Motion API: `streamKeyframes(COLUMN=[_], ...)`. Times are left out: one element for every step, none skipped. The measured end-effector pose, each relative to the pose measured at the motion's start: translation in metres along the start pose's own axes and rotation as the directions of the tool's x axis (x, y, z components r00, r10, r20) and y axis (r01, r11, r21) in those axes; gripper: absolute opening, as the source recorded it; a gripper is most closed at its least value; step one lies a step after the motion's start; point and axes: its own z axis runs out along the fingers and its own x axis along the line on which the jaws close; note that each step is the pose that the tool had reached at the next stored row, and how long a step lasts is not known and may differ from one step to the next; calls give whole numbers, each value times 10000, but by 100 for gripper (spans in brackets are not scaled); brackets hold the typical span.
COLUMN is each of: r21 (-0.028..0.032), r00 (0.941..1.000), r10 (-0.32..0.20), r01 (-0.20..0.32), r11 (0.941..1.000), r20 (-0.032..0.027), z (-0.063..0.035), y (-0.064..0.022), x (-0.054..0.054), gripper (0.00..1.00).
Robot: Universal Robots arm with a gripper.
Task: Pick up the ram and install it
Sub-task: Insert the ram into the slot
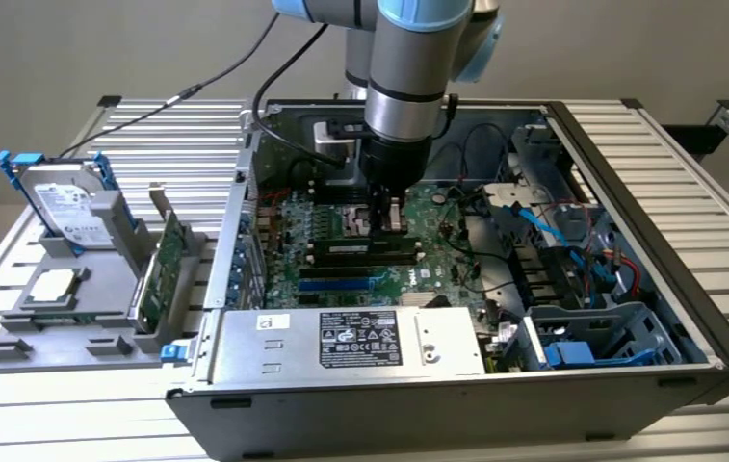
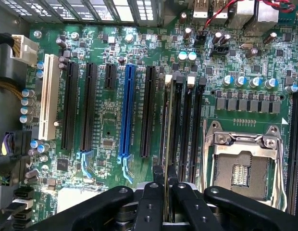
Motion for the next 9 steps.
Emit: streamKeyframes(r21=[0,0,0,1,0,1,0,0,0], r00=[10000,10000,10000,10000,10000,10000,10000,10000,10000], r10=[1,1,2,1,1,1,1,2,2], r01=[-1,-1,-2,-1,-1,-1,-1,-2,-2], r11=[10000,10000,10000,10000,10000,10000,10000,10000,10000], r20=[0,1,1,2,1,1,1,1,2], z=[0,0,0,0,0,0,0,1,4], y=[-4,-6,-6,-9,-10,-12,-13,-13,-14], x=[0,0,0,0,1,1,1,0,0], gripper=[14,14,14,14,14,14,14,14,14])
